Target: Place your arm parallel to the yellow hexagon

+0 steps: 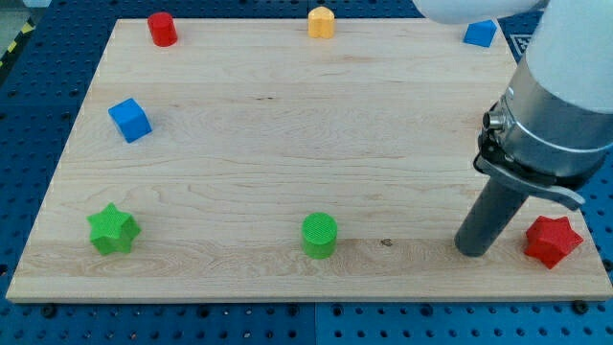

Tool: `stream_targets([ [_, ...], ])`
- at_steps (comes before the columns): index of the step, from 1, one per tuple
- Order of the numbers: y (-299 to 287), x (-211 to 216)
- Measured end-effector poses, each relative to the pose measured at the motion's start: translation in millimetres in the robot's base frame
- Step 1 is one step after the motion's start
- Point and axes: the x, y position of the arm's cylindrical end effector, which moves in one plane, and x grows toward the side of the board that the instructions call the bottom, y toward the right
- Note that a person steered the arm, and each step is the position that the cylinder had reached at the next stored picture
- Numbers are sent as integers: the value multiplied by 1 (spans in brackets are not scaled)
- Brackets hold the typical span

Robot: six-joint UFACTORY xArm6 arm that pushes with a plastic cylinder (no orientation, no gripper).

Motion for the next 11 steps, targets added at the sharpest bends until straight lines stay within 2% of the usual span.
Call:
stream_targets([
  [2,-6,-13],
  [4,-32,-61],
  [7,-49,-82],
  [9,-68,-138],
  [11,-57,-150],
])
